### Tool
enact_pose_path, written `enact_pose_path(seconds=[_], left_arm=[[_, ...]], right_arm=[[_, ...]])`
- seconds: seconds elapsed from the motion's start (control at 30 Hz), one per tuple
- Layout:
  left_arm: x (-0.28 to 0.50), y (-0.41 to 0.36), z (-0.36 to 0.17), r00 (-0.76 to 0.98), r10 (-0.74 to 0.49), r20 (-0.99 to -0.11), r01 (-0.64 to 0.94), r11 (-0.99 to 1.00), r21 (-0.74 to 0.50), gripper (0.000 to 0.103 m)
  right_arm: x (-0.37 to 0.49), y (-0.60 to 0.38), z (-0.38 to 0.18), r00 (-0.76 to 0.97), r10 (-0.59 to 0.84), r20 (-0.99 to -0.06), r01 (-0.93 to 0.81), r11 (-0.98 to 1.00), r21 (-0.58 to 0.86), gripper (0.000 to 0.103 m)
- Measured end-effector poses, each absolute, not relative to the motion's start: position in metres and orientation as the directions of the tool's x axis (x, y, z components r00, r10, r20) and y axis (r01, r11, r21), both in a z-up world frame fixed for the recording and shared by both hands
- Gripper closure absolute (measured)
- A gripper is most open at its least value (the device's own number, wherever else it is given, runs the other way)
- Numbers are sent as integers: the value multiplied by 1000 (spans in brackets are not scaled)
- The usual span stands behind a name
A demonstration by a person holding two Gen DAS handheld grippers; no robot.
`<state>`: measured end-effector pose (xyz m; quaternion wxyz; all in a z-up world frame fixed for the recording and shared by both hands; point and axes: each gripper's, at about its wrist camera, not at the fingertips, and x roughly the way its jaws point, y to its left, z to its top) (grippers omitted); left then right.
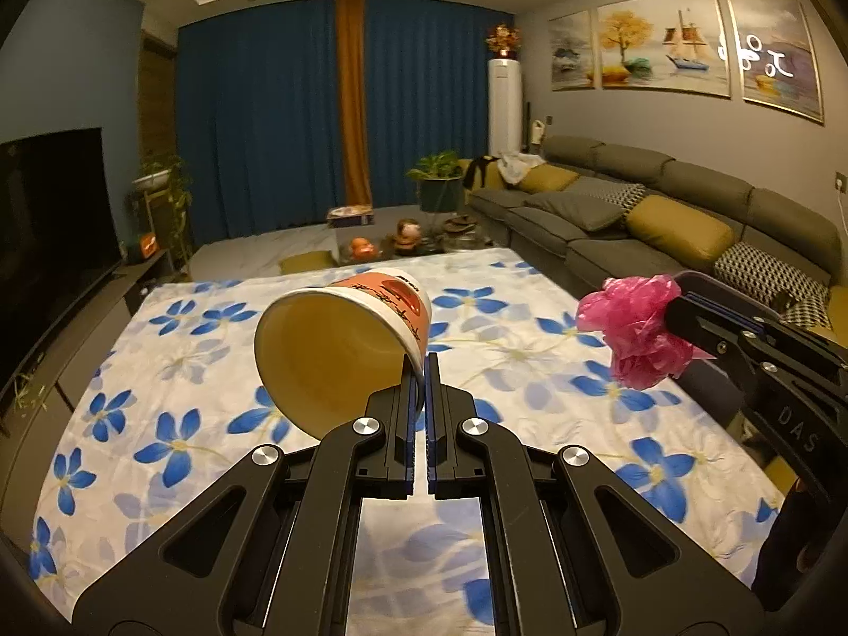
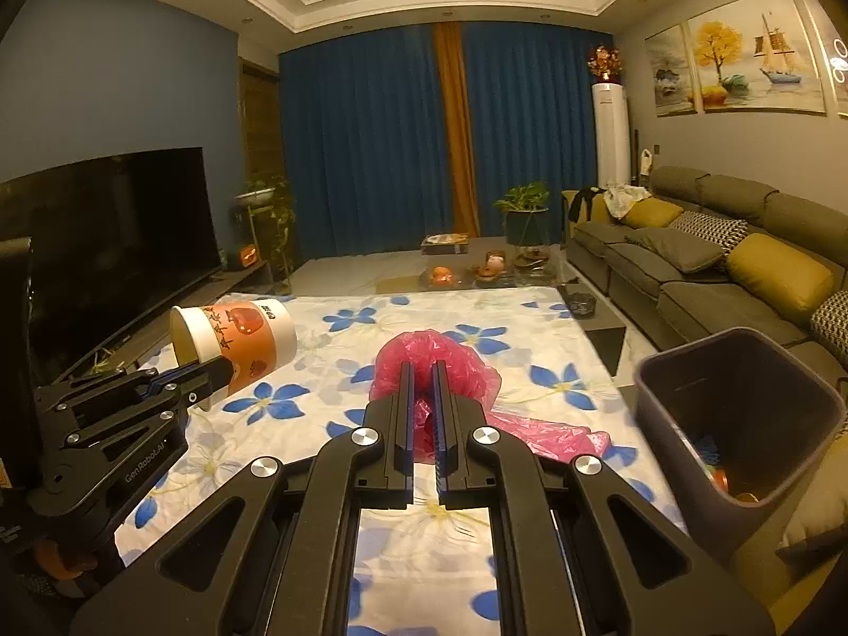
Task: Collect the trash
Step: 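Lift the pink bag and paper cup and carry both over the grey bin, then open both tools to drop the pink bag and paper cup into the bin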
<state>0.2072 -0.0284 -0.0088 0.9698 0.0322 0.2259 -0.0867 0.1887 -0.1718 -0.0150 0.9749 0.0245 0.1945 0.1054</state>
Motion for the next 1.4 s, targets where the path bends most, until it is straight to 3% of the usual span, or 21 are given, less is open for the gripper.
enact_pose_path(seconds=[1.4], left_arm=[[253,-282,-29,713,-536,-452,608,794,17,101]], right_arm=[[192,-394,-32,916,-155,-370,217,967,133,96]])
